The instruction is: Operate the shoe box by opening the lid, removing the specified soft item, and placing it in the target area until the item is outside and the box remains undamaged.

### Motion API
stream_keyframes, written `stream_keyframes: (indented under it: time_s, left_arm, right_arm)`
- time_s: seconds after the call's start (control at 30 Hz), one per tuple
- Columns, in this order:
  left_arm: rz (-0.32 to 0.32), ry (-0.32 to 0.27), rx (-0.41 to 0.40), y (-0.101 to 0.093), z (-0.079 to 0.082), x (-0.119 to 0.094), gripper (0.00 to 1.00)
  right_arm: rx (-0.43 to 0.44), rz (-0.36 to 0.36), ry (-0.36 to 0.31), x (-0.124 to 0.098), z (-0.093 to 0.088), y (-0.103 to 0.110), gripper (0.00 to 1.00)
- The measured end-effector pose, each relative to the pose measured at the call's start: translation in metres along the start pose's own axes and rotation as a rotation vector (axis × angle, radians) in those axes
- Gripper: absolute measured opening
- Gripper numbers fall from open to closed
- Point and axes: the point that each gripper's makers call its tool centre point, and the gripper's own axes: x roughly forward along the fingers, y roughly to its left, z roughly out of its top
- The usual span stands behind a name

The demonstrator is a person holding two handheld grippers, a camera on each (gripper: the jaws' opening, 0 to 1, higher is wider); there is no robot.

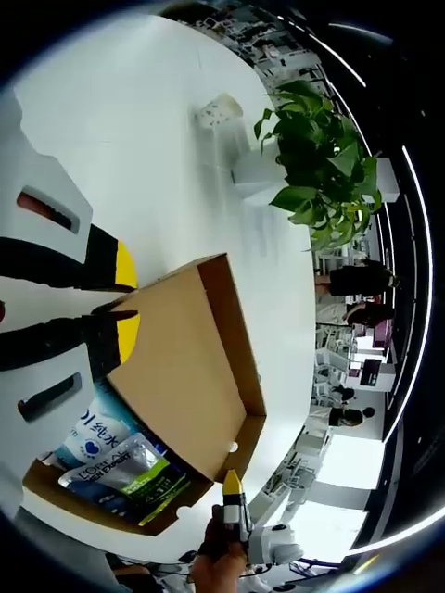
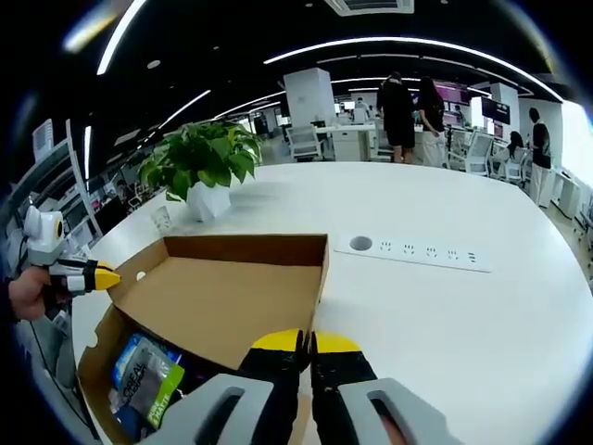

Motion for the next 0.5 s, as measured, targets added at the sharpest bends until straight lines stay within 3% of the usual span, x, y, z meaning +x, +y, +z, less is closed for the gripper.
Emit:
stream_keyframes:
  time_s: [0.5]
  left_arm:
    - [0.001, 0.023, -0.018, -0.0009, -0.0044, 0.0046, 0.08]
  right_arm:
    - [0.018, -0.008, 0.035, -0.0021, -0.0089, 0.0019, 0.00]
